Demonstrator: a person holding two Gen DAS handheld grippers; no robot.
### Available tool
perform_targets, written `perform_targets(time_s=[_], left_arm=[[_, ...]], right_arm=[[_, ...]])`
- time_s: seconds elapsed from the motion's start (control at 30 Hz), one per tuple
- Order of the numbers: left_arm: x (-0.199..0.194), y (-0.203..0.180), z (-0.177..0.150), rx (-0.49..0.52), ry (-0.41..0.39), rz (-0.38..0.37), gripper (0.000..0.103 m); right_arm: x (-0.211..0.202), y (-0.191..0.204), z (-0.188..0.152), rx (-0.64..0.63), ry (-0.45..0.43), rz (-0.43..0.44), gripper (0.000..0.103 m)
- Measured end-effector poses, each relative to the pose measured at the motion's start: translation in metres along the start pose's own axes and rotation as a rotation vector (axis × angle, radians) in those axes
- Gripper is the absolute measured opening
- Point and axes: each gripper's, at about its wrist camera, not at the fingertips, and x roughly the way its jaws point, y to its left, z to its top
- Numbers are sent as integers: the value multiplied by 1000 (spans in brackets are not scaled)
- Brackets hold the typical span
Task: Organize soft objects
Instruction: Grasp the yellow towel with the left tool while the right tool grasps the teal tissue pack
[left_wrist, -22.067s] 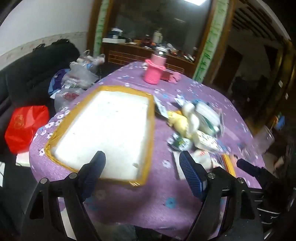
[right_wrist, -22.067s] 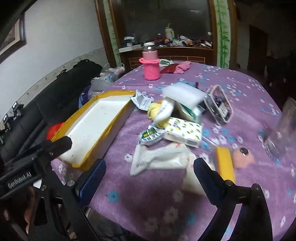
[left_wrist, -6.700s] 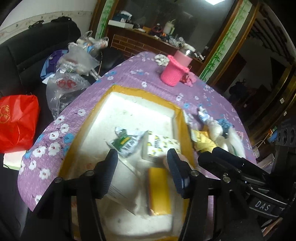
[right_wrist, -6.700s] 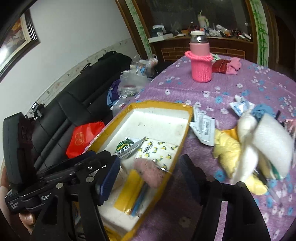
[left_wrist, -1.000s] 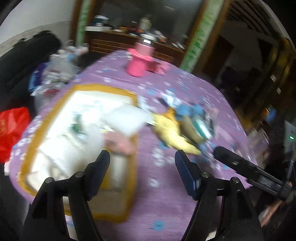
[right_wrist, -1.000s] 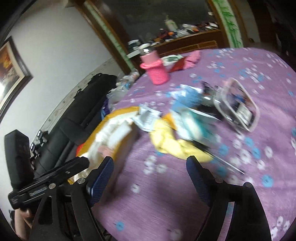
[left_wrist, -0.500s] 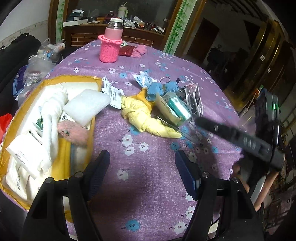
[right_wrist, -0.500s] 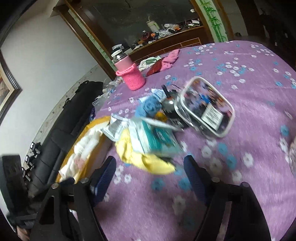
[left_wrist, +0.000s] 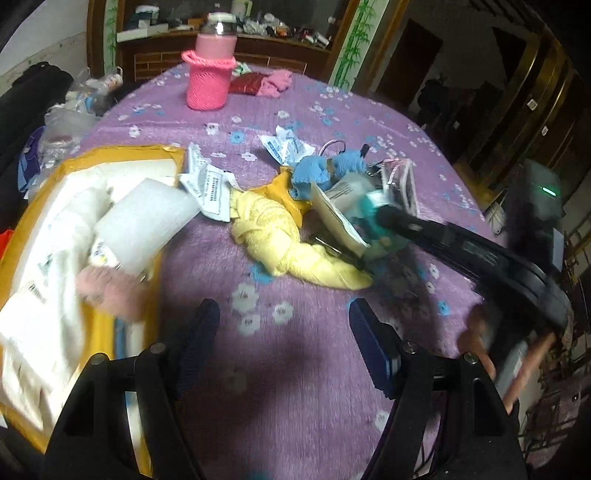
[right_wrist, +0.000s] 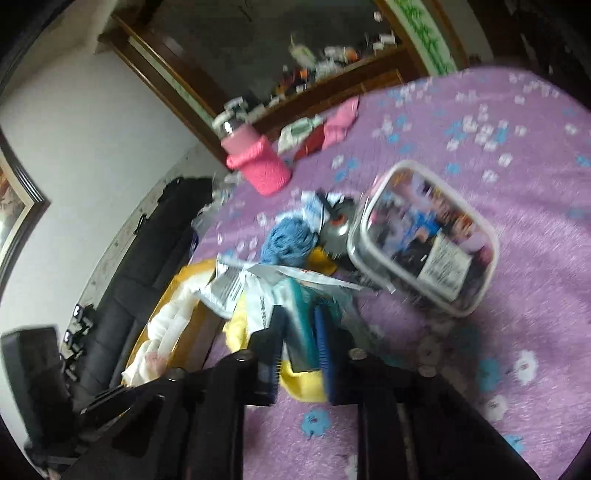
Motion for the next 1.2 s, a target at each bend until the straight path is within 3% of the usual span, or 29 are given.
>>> perform_targets(time_s=[0.1, 0.23, 0.33, 0.37, 0.4, 0.43, 0.47, 0.57, 0.9, 1.2], left_arm=[[26, 4, 19, -15, 60, -4, 72], [55, 8, 40, -29, 89, 55, 72], [72, 7, 50, -37, 85, 107, 61], [77, 6, 51, -35, 82, 108, 47], [81, 4, 52, -19, 76, 134, 40], [85, 3, 51, -11, 81, 142, 39], [86, 4, 50, -27, 100, 101, 38], [71, 4, 42, -40, 76, 95, 38], [-14, 13, -20, -80, 10, -86, 38], [-61, 40, -41, -120, -52, -179, 38]], right_arm=[[-6, -6, -4, 15, -27, 14, 10], [-12, -10, -8, 18, -59, 12, 10], [-11, -12, -13, 21, -51, 17, 10], [-10, -11, -14, 18, -50, 11, 10], [-11, -10, -16, 12, -50, 12, 10], [-12, -10, -14, 9, -55, 11, 10], [-13, -9, -13, 5, -62, 10, 10], [-14, -9, -13, 4, -67, 12, 10], [-21, -2, -26, 22, -57, 46, 10], [-54, 42, -44, -41, -70, 76, 10]])
